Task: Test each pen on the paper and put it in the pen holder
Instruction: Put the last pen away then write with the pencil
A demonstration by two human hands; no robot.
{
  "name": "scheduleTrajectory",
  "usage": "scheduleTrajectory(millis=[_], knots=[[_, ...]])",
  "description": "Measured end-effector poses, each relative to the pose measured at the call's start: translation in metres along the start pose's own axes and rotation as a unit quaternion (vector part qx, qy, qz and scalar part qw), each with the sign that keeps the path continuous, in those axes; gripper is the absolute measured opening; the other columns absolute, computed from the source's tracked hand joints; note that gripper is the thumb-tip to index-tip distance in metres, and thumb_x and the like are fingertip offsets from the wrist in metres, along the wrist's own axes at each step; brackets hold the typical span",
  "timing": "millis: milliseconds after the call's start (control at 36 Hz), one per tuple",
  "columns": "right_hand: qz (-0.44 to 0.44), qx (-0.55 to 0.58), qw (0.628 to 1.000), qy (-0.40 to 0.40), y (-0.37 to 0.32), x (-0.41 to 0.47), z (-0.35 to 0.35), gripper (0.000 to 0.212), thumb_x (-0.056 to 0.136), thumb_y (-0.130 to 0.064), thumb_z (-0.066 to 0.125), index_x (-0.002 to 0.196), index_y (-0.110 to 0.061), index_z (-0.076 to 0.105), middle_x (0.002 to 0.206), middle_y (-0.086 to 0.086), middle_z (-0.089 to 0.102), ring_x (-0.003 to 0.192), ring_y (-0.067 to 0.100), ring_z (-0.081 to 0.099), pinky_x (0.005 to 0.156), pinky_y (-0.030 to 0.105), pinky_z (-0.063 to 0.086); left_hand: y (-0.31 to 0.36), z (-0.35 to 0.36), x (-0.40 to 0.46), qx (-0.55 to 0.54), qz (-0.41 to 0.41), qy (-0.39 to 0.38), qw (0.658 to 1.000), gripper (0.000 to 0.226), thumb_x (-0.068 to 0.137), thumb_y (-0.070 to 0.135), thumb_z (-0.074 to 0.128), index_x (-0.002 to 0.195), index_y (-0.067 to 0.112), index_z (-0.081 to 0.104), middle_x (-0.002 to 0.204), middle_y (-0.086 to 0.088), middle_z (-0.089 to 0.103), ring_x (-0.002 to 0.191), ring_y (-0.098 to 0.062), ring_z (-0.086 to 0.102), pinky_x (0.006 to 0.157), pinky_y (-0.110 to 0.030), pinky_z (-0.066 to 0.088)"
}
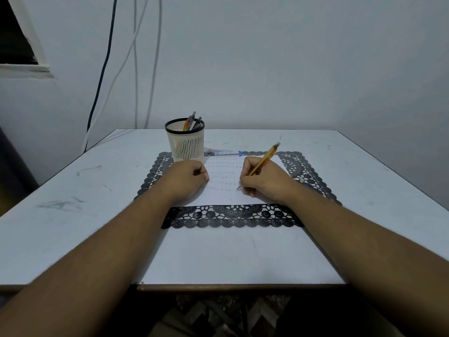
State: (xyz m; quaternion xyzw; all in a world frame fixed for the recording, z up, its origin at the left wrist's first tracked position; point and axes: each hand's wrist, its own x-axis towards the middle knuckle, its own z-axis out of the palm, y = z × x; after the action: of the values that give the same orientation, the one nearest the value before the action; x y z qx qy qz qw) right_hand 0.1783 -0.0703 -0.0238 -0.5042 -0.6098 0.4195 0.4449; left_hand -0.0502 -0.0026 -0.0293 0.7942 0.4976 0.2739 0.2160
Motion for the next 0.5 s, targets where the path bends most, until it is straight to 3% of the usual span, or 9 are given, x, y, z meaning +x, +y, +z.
scheduleTrajectory(millis=[278,417,500], knots=[[0.013,0.023,1.0,-0.012,0.003,0.0038,0.002,0.027,0.086,0.018,0.058,0.074,-0.005,0.052,0.063,0.015,0.057,0.055,0.024,0.054,0.052,0.029,0.045,0.0015,0.0007,-0.0012,0.008,-0.003,-0.001,1.0,0.015,0.098,0.024,0.064,0.084,0.022,0.07,0.09,0.011,0.07,0.085,-0.001,0.059,0.066,-0.022,0.04],[0.006,-0.011,1.0,0.003,0.0024,0.0043,0.0013,0.021,0.087,0.013,0.06,0.077,-0.004,0.054,0.066,0.017,0.062,0.061,0.026,0.057,0.053,0.03,0.047,0.0024,0.0001,-0.0009,0.009,-0.005,-0.004,1.0,0.016,0.097,0.024,0.065,0.083,0.022,0.07,0.092,0.01,0.071,0.088,-0.007,0.062,0.075,-0.029,0.046],[0.008,-0.009,1.0,0.007,0.0026,0.0043,0.0012,0.022,0.086,0.013,0.06,0.076,-0.005,0.053,0.066,0.017,0.061,0.063,0.028,0.057,0.053,0.031,0.046,0.0011,0.0006,-0.0009,0.007,-0.005,-0.005,1.0,0.018,0.098,0.023,0.064,0.079,0.024,0.068,0.089,0.011,0.07,0.086,-0.006,0.061,0.07,-0.027,0.043]])
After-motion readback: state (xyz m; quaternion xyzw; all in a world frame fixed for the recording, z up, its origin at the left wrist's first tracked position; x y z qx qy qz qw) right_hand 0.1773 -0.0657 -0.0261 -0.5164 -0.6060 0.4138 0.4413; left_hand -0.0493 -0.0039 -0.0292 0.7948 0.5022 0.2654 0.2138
